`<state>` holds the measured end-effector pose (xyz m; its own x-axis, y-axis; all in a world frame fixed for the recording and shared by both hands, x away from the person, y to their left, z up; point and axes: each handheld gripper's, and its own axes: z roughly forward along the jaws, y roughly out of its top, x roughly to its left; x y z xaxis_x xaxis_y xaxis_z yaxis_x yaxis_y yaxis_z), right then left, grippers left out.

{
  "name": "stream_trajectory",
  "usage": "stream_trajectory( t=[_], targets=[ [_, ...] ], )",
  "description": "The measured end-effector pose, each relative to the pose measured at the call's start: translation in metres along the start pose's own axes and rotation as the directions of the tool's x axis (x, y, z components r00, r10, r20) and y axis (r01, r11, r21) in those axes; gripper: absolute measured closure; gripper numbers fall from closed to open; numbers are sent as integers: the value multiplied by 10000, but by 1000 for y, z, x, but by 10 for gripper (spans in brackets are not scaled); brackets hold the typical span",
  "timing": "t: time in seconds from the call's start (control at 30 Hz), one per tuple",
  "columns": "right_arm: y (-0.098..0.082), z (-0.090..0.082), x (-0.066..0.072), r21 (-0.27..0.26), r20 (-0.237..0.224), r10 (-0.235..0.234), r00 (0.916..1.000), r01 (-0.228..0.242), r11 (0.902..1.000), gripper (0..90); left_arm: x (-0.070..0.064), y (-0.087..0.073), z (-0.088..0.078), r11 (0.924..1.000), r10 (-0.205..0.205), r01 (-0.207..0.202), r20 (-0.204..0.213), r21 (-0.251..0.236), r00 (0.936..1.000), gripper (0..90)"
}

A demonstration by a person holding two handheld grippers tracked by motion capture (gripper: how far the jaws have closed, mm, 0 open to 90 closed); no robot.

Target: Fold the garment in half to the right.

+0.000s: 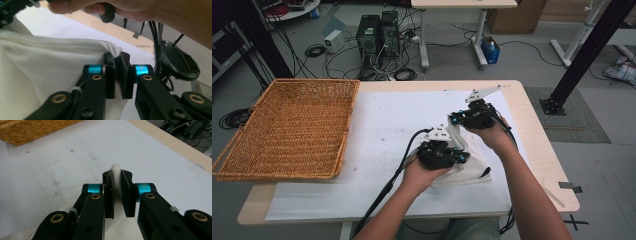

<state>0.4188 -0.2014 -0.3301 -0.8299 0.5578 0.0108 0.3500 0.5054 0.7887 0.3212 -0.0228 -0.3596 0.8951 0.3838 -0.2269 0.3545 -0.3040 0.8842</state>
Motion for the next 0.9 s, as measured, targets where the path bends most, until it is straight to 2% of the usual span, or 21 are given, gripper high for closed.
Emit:
stream_trajectory(
  t=[0.03, 0.07, 0.1, 0.13, 0.2, 0.23, 0.3, 0.33, 0.43, 0.5, 0.53, 0.57, 0.6, 0.67, 0.7, 0.73, 0.77, 0.8, 0.9],
  targets=[
    [-6, -6, -4, -4, 241, 189, 9995, -189, 9998, 778, 0, 1, 3, 9998, 15, -15, 13, -195, 10000, 776],
    [-9, -9, -7, 22, 408, 320, 9987, -321, 9995, 740, 2, 2, 6, 9989, -290, 293, 105, -356, 9995, 657],
    [-9, -9, -7, 22, 408, 320, 9987, -321, 9995, 740, 2, 2, 6, 9989, -290, 293, 105, -356, 9995, 586],
    [-21, -22, -16, -130, 1069, 770, 9913, -760, 9970, 613, 7, 2, 3, 9981, -498, 493, -113, -360, 9987, 492],
    [-29, -31, -21, -159, 1145, 1063, 9877, -1051, 9943, 605, 10, 0, -2, 9983, -501, 495, -187, -313, 9986, 486],
    [-34, -34, -22, -141, 1240, 1112, 9860, -1103, 9938, 601, 18, -4, -14, 9970, -615, 583, -625, -515, 9961, 461],
    [-40, -38, -21, -97, 1262, 1272, 9838, -1270, 9919, 581, 27, -11, -29, 9957, -752, 684, -1134, -633, 9907, 434],
    [-45, -38, -20, 4, 1292, 1183, 9845, -1193, 9929, 576, 32, -14, -35, 9953, -805, 722, -1366, -648, 9873, 408],
    [-55, -36, -14, 248, 1307, 1289, 9830, -1332, 9908, 534, 49, -28, -61, 9947, -924, 785, -2402, -666, 9663, 344],
    [-63, -36, -9, 283, 1299, 1346, 9823, -1394, 9898, 516, 60, -38, -77, 9962, -813, 671, -3163, -554, 9452, 304],
    [-67, -37, -6, 229, 1244, 1380, 9826, -1419, 9896, 514, 65, -42, -85, 9961, -833, 683, -3397, -557, 9368, 288],
    [-71, -38, -3, 113, 1128, 1449, 9830, -1471, 9891, 511, 65, -42, -85, 9961, -833, 683, -3397, -557, 9368, 283],
    [-75, -39, 1, 55, 1062, 1536, 9824, -1550, 9879, 511, 76, -50, -99, 9948, -997, 834, -3811, -592, 9191, 273],
    [-85, -40, 6, 229, 948, 1613, 9823, -1641, 9862, 511, 85, -56, -112, 9942, -1055, 865, -4166, -644, 9029, 231],
    [-90, -41, 9, 291, 912, 1674, 9817, -1707, 9849, 511, 88, -59, -117, 9940, -1061, 851, -4252, -682, 8989, 223],
    [-90, -41, 9, 291, 912, 1674, 9817, -1707, 9849, 511, 88, -59, -117, 9940, -1061, 851, -4252, -682, 8989, 216],
    [-101, -40, 14, 306, 805, 1792, 9805, -1821, 9828, 516, 91, -61, -121, 9940, -1051, 815, -4322, -729, 8956, 196],
    [-105, -39, 16, 441, 796, 1814, 9802, -1853, 9817, 524, 93, -63, -126, 9954, -910, 683, -4392, -671, 8938, 187],
    [-119, -33, 23, 779, 709, 1824, 9807, -1877, 9791, 577, 93, -66, -129, 9972, -674, 465, -4369, -585, 8970, 176]
  ],
)
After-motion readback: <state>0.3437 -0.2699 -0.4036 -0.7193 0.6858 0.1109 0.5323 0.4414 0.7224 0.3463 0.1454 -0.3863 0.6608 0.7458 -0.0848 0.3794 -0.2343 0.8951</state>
